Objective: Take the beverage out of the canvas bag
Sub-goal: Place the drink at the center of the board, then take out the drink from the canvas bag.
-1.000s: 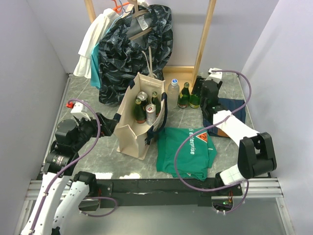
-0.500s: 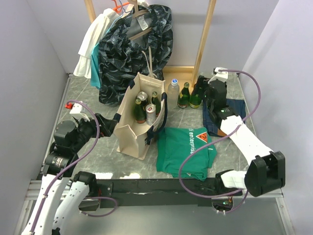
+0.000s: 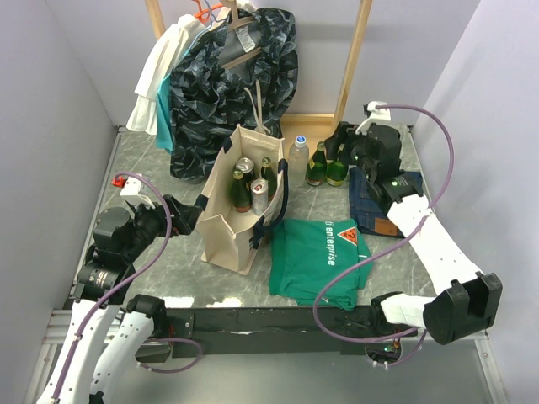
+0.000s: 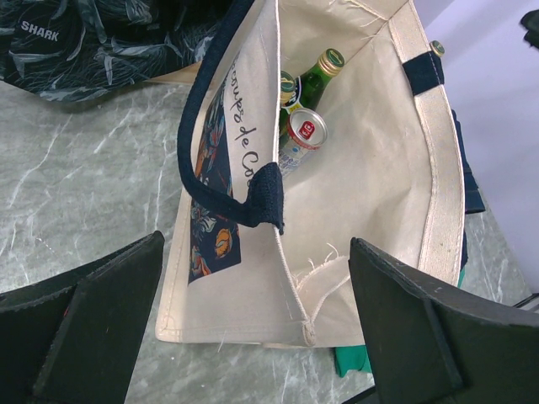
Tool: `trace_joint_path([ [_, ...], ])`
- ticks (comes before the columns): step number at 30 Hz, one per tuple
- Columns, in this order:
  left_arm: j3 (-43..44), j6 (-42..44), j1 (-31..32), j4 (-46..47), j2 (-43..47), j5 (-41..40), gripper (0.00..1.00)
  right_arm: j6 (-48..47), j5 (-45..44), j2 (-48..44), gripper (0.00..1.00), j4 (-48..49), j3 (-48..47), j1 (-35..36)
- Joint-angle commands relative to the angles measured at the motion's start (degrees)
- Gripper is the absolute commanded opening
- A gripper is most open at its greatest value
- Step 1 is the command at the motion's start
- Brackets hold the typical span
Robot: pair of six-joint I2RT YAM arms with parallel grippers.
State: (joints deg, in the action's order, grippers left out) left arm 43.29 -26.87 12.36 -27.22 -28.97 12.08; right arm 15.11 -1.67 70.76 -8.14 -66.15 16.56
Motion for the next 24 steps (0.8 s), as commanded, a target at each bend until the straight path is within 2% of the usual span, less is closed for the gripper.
trace_joint_path([
  [1, -0.5, -0.5, 0.0, 2.3, 0.3, -0.6, 0.96, -2.3, 6.7, 0.8, 0.71, -3.6, -5.6, 1.4],
  [6, -0.5, -0.4, 0.0, 2.3, 0.1, -0.6, 0.96, -5.0, 8.1, 2.8, 0.68, -7.2, -9.3, 3.8],
  [11, -0.5, -0.3, 0.0, 2.3, 0.1, -0.7, 0.96, -8.4, 8.1, 4.9, 0.72, -13.1, -14.9, 7.4],
  [19, -0.7, -0.5, 0.0, 2.5, 0.3, -1.7, 0.96, -16.2, 1.8, 11.1, 0.74, -20.4, -26.2, 18.9],
  [24, -0.6, -0.5, 0.0, 2.6, -0.6, -1.3, 0.96, -16.3, 1.5, 16.4, 0.74, -22.7, -31.1, 22.4],
])
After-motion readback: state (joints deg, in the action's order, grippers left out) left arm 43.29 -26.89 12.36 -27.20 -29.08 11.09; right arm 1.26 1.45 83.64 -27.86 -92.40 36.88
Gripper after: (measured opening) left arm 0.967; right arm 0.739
